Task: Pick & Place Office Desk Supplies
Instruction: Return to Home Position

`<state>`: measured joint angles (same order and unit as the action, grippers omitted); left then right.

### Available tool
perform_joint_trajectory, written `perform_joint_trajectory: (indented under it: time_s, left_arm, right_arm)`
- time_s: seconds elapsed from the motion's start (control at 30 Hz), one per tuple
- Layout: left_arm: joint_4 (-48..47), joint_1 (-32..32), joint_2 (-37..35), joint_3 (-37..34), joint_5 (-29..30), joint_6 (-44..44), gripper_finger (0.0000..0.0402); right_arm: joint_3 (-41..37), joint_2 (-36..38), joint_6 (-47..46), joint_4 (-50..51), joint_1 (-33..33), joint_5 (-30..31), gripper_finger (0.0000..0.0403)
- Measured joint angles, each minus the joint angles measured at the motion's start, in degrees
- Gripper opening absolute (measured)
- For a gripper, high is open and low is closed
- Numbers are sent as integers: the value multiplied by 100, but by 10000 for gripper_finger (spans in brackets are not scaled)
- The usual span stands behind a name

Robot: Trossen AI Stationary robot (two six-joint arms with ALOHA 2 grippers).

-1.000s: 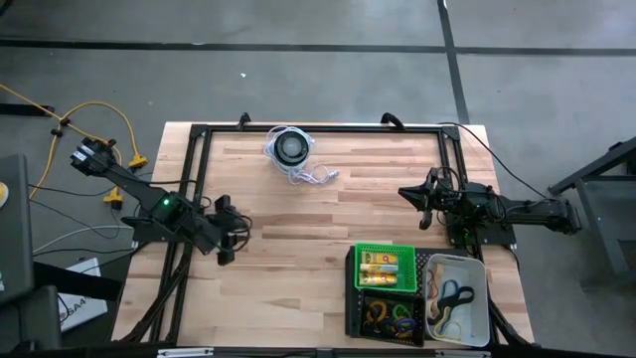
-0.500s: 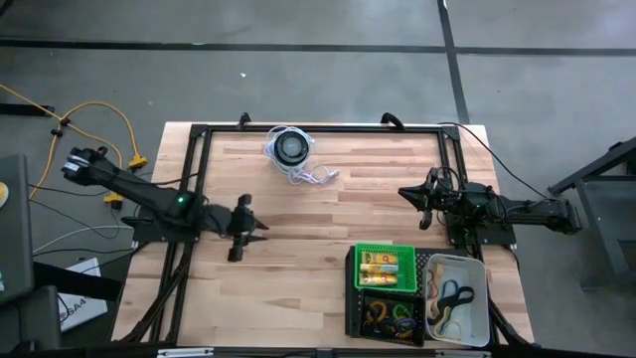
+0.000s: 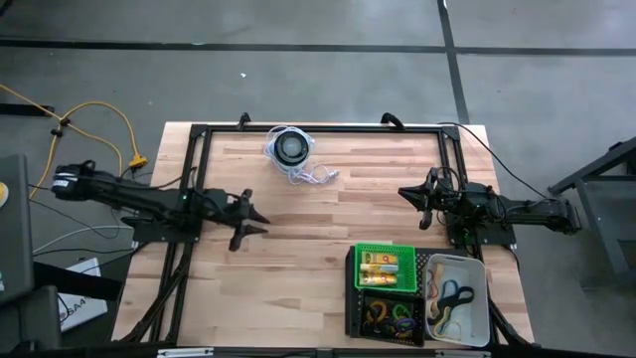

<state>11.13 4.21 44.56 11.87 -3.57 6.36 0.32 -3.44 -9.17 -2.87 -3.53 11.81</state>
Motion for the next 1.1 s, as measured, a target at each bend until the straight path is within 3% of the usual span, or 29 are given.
perform_joint_trajectory:
  time_s: [0.6,1.1]
  left_arm:
    - [171,-464,-1484,-875,-337,-188,125]
    - [-1063,-462,-3155,-1021,-321,-203,125]
  right_arm:
    - [0,0,0,0,0,-2,23]
    - [-2,0,0,0,2,-2,23]
